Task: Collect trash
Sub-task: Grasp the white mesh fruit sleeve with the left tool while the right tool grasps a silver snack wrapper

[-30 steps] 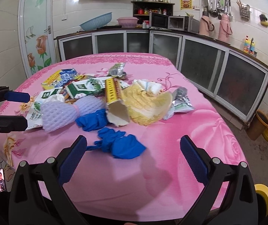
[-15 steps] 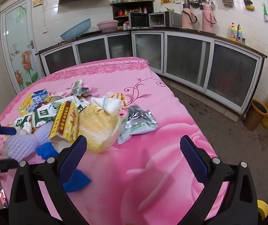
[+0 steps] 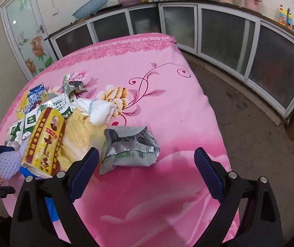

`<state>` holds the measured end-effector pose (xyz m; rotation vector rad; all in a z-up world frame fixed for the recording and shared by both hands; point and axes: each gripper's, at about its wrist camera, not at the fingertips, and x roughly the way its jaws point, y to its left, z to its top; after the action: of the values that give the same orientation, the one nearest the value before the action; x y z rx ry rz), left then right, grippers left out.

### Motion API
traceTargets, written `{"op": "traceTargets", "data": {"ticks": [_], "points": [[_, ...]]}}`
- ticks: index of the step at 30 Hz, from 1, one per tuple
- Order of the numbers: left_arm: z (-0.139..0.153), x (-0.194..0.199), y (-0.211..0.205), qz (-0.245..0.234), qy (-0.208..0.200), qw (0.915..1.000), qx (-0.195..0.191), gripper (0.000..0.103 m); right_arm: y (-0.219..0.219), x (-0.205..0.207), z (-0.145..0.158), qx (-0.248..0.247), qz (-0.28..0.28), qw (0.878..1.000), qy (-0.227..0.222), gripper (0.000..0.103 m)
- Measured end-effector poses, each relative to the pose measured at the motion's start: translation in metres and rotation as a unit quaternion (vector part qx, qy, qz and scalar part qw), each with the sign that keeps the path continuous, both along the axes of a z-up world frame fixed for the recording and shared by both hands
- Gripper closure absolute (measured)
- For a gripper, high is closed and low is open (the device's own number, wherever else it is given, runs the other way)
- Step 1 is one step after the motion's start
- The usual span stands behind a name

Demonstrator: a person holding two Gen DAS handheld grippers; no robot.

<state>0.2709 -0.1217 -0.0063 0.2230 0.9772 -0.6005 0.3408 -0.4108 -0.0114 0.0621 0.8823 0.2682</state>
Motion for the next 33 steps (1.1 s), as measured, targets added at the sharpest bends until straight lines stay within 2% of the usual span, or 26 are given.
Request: {"op": "traceTargets", "data": {"ticks": [4, 7, 12, 16, 17, 18, 20, 21, 23, 24, 25, 28, 30, 33], "points": [[-0.005, 0.005, -0.003, 0.001, 0.009, 1.0, -0.003, 0.008, 0.006, 0.016, -0.006, 0.007, 0.01, 1.0, 0.012, 0.018], [-0.004, 0.009, -0.002, 0.007, 0.011, 0.9999, -0.008, 0.008, 0.01, 0.026, -0.01, 0.011, 0.014, 1.0, 0.022, 0.026], [-0.001, 0.006, 0.014, 0.022, 0.025, 0.9992, -0.022, 0.008, 0.012, 0.027, -0.007, 0.015, 0.015, 1.0, 0.018, 0.028], [-0.008, 0.003, 0.008, 0.017, 0.02, 0.9996, -0.004, 0.008, 0.013, 0.03, -0.01, 0.027, 0.015, 0.999, 0.023, 0.04], [-0.009, 0.004, 0.006, 0.019, 0.022, 0.9996, -0.006, 0.011, 0.013, 0.03, -0.009, 0.028, 0.015, 0.999, 0.023, 0.044], [-0.01, 0.005, 0.006, 0.018, 0.029, 0.9993, -0.014, 0.026, 0.014, 0.03, -0.008, 0.029, 0.015, 0.999, 0.023, 0.047], [-0.014, 0.008, 0.009, 0.018, 0.061, 0.9973, -0.038, 0.053, 0.016, 0.03, -0.01, 0.023, 0.013, 0.999, 0.028, 0.066], [-0.019, 0.012, 0.011, 0.023, 0.08, 0.9955, -0.046, 0.064, 0.017, 0.03, -0.011, 0.019, 0.013, 0.999, 0.031, 0.069], [-0.027, 0.016, 0.018, 0.038, 0.094, 0.9938, -0.047, 0.074, 0.019, 0.028, -0.014, 0.011, 0.011, 0.999, 0.031, 0.076], [-0.027, 0.016, 0.021, 0.042, 0.098, 0.9926, -0.058, 0.076, 0.02, 0.026, -0.013, 0.013, 0.009, 1.0, 0.027, 0.079], [-0.024, 0.015, 0.023, 0.043, 0.097, 0.992, -0.068, 0.077, 0.021, 0.023, -0.01, 0.017, 0.007, 1.0, 0.021, 0.086], [-0.009, 0.011, 0.026, 0.04, 0.078, 0.9926, -0.084, 0.079, 0.021, 0.015, -0.001, 0.024, 0.0, 1.0, 0.004, 0.098], [0.002, 0.007, 0.027, 0.033, 0.065, 0.9928, -0.095, 0.079, 0.021, 0.011, 0.005, 0.024, -0.002, 1.0, -0.004, 0.098], [0.013, -0.002, 0.025, 0.025, 0.043, 0.9948, -0.088, 0.08, 0.02, 0.003, 0.015, 0.02, -0.007, 1.0, -0.018, 0.099]]}}
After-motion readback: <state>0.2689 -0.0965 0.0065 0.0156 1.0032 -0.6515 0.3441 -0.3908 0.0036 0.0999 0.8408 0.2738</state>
